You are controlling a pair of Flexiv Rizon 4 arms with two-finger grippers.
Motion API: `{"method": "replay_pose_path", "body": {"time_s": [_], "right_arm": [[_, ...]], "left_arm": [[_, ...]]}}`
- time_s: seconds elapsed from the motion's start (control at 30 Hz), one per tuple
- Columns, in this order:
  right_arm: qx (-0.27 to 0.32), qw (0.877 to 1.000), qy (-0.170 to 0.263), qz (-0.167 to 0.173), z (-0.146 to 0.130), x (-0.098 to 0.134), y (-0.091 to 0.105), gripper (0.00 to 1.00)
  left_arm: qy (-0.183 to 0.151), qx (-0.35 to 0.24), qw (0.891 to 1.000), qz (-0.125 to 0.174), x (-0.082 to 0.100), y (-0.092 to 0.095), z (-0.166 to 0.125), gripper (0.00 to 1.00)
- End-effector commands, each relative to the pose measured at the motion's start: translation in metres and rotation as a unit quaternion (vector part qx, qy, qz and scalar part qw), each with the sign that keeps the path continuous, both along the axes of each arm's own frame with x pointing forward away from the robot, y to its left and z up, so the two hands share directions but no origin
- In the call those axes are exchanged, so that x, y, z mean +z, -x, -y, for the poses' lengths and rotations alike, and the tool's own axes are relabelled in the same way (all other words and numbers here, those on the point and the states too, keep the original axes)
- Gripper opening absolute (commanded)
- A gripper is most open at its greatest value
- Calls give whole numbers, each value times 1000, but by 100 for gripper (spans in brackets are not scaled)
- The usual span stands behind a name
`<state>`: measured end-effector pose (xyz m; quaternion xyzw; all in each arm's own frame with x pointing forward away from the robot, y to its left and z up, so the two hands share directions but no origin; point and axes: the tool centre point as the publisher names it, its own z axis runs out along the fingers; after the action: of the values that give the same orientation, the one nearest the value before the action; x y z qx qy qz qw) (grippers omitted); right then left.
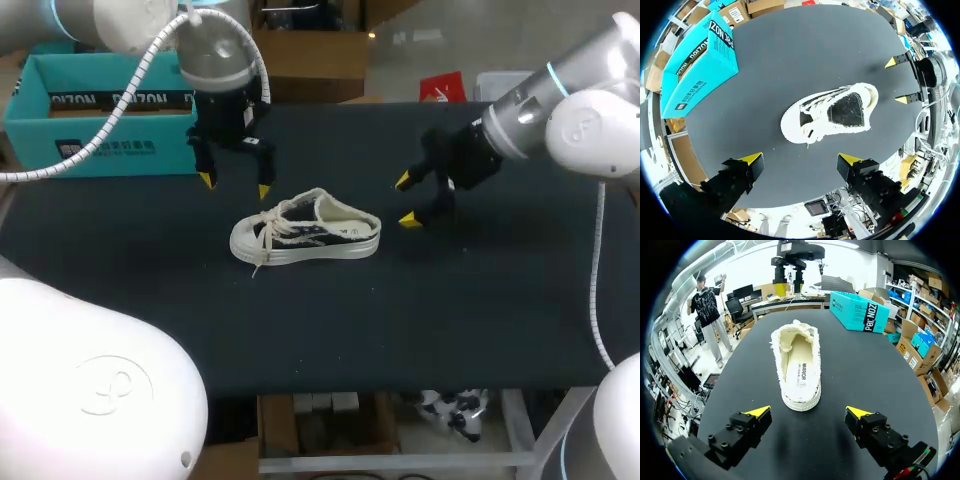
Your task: Open the shoe tongue, take the insole out of the shoe, put the insole back into the shoe, and pack the shoe into the shoebox
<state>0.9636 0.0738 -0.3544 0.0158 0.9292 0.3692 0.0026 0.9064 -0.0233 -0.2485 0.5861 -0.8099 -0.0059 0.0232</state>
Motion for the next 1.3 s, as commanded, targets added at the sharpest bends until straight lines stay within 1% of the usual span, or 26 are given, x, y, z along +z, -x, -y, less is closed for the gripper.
{"method": "replay_pose_path", "body": {"time_s": [0.03,0.2,0.23,0.3,0.37,0.43,0.5,0.63,0.77,0.93,1.13,1.3], "right_arm": [[-10,1000,1,7,-13,-11,4,100],[-19,1000,-2,1,-21,-16,4,100],[-20,1000,-4,1,-23,-18,4,100],[-23,1000,-12,-1,-26,-22,3,100],[-27,1000,-12,-5,-28,-25,3,100],[-30,999,-19,-6,-30,-29,3,100],[-34,999,-24,-9,-31,-34,2,100],[-41,999,-30,-14,-31,-40,0,100],[-43,998,-36,-14,-33,-44,-6,100],[-35,998,-44,-21,-38,-50,-9,100],[-26,998,-58,-31,-45,-63,-10,100],[-24,997,-67,-35,-47,-68,-8,100]], "left_arm": [[9,-1,1000,0,-2,1,-6,100],[9,-1,1000,0,-2,1,-6,100],[9,0,1000,-5,-2,4,0,100],[0,19,1000,2,-1,8,9,100],[-3,33,999,-1,-2,12,18,100],[-9,48,999,6,-3,13,24,100],[-10,55,998,5,-4,15,30,100],[-12,53,999,1,-10,15,38,100],[-6,42,999,-16,-17,14,44,100],[-4,43,999,-24,-25,12,48,100],[-9,46,999,-29,-33,11,55,100],[-9,48,998,-28,-35,11,59,100]]}}
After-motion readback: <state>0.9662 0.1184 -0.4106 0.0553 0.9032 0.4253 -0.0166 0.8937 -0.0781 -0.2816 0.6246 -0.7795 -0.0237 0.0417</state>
